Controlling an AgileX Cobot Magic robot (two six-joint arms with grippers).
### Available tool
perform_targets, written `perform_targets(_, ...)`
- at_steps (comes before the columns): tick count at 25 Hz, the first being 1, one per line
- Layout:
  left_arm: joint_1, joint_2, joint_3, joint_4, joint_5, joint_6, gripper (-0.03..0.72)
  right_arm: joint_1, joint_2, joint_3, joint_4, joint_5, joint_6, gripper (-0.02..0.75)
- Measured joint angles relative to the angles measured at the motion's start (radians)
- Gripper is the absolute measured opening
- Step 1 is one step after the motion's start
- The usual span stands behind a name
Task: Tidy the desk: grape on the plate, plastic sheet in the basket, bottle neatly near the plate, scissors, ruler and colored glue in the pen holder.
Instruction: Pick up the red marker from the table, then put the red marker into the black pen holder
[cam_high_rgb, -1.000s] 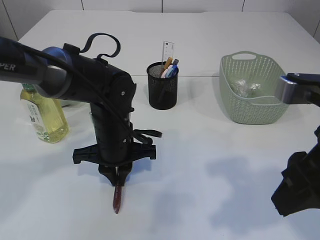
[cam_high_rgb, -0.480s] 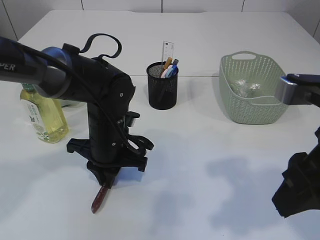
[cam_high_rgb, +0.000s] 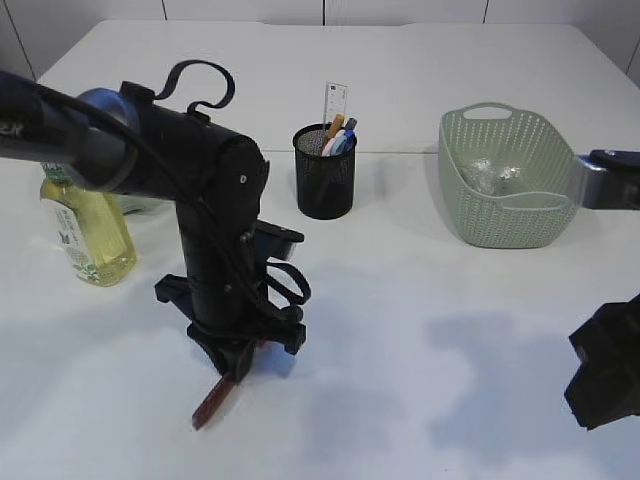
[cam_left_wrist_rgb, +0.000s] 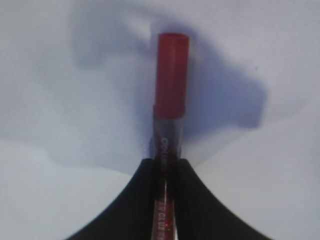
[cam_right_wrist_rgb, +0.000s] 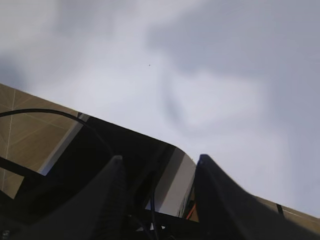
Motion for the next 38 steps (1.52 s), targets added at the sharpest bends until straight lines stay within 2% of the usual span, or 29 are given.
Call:
perform_targets(10, 0.000, -0.124, 0.019, -0.002, -0.139, 0.004, 0.077, 0.000, 0.000, 0.000, -0.017, 0.000, 0.036, 0.364)
perform_targets(16, 0.000, -0.238, 0.202, 0.011, -0.333, -0.033, 0.077, 0.000, 0.000, 0.000, -0.036, 0.000, 0.043, 0.364)
perform_targets(19, 0.000, -0.322, 0.256, 0.028, -0.452, -0.041, 0.077, 0.000, 0.000, 0.000, -0.050, -0.004, 0.044, 0.364)
perform_targets(23, 0.004, -0.391, 0.262, 0.052, -0.597, -0.043, 0.077, 0.000, 0.000, 0.000, -0.065, -0.013, 0.046, 0.364)
perform_targets(29, 0.051, -0.397, 0.266, 0.060, -0.772, -0.045, 0.077, 0.000, 0.000, 0.000, -0.084, -0.046, 0.046, 0.364)
perform_targets(35, 0.098, -0.397, 0.268, 0.063, -1.076, -0.045, 0.078, 0.000, 0.000, 0.000, -0.111, -0.075, 0.046, 0.364)
perform_targets(38, 0.103, -0.362, 0.225, 0.063, -1.217, -0.045, 0.078, 0.000, 0.000, 0.000, -0.126, -0.115, 0.046, 0.364)
